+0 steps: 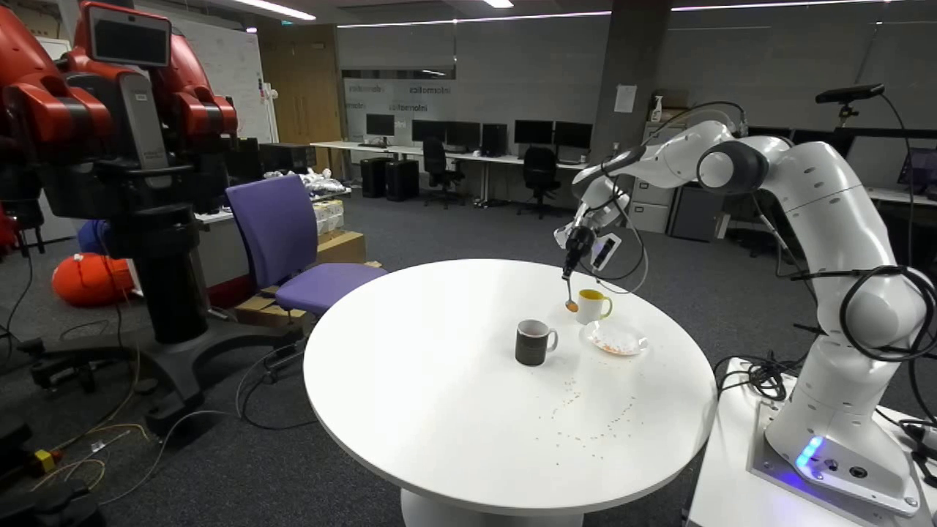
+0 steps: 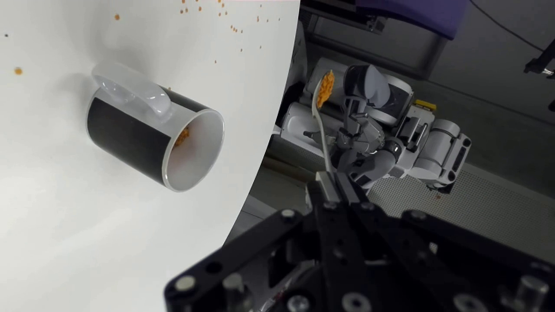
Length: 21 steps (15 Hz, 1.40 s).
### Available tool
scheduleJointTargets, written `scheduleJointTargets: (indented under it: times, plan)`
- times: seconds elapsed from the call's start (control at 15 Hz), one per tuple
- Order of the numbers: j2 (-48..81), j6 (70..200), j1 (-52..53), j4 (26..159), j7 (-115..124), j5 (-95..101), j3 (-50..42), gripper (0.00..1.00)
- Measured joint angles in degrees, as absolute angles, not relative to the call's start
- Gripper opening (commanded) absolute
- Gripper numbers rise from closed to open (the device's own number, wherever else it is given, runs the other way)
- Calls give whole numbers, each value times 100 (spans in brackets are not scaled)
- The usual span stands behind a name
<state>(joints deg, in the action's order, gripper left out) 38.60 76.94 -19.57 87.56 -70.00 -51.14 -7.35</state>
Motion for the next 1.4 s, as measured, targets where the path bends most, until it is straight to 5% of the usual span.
scheduleJointTargets:
  times: [1.4]
  plan:
    - [4730, 6138, -2181, 7306, -7703, -4099, -626, 1]
